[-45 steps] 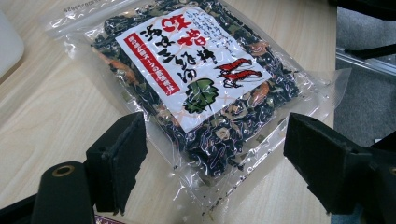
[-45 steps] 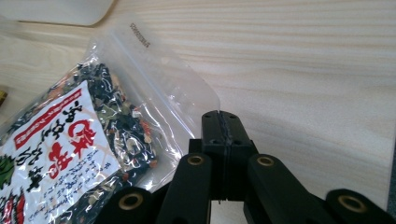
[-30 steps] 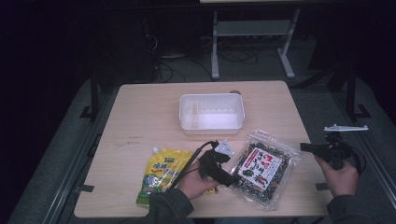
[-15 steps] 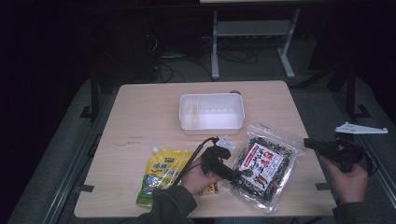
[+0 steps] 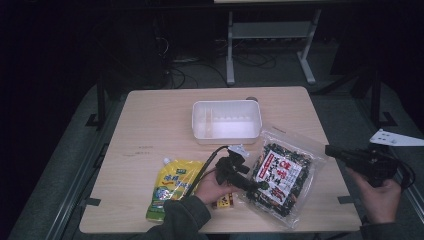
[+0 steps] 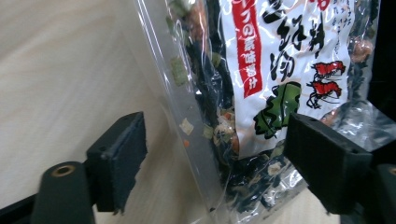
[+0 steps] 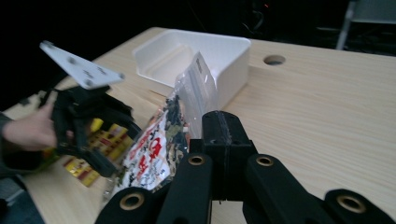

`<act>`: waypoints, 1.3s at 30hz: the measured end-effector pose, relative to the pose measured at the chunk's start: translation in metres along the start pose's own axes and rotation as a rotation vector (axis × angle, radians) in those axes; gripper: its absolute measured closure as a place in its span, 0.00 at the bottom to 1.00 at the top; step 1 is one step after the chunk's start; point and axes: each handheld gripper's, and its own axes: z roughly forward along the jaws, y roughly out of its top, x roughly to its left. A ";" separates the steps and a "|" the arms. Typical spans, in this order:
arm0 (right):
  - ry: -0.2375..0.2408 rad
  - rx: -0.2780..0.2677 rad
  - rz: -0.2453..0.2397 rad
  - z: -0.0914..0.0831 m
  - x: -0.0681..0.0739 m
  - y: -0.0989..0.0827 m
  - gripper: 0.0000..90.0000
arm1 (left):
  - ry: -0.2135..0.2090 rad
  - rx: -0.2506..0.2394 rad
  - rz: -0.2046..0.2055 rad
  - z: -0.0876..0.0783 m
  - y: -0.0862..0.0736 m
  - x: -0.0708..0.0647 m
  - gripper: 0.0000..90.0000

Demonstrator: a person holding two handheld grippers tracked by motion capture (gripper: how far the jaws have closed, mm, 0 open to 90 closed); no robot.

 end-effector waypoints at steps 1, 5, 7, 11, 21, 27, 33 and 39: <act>0.014 -0.009 0.001 -0.001 0.000 0.001 1.00 | -0.023 -0.005 -0.007 0.001 0.000 0.002 0.26; 0.062 -0.033 0.007 -0.004 0.002 0.002 1.00 | -0.108 -0.006 -0.041 0.000 -0.001 0.006 0.45; 0.063 -0.032 0.003 -0.004 0.003 0.003 1.00 | -0.114 -0.007 -0.036 -0.001 -0.001 0.006 0.53; 0.057 -0.025 0.004 -0.003 -0.001 0.003 1.00 | -0.140 -0.008 -0.008 -0.004 -0.002 0.003 0.65; 0.104 -0.038 0.034 -0.004 -0.017 -0.001 0.83 | -0.117 -0.043 0.064 -0.013 -0.001 -0.008 0.81; 0.137 0.032 0.058 0.009 -0.023 -0.014 0.49 | -0.091 -0.044 0.090 -0.014 -0.002 -0.010 0.81; 0.184 0.112 0.042 0.030 -0.017 -0.022 0.49 | -0.088 -0.052 0.113 -0.015 -0.002 -0.012 0.81; 0.257 0.152 0.025 0.053 -0.011 -0.027 0.60 | -0.101 -0.056 0.138 -0.018 -0.002 -0.016 0.81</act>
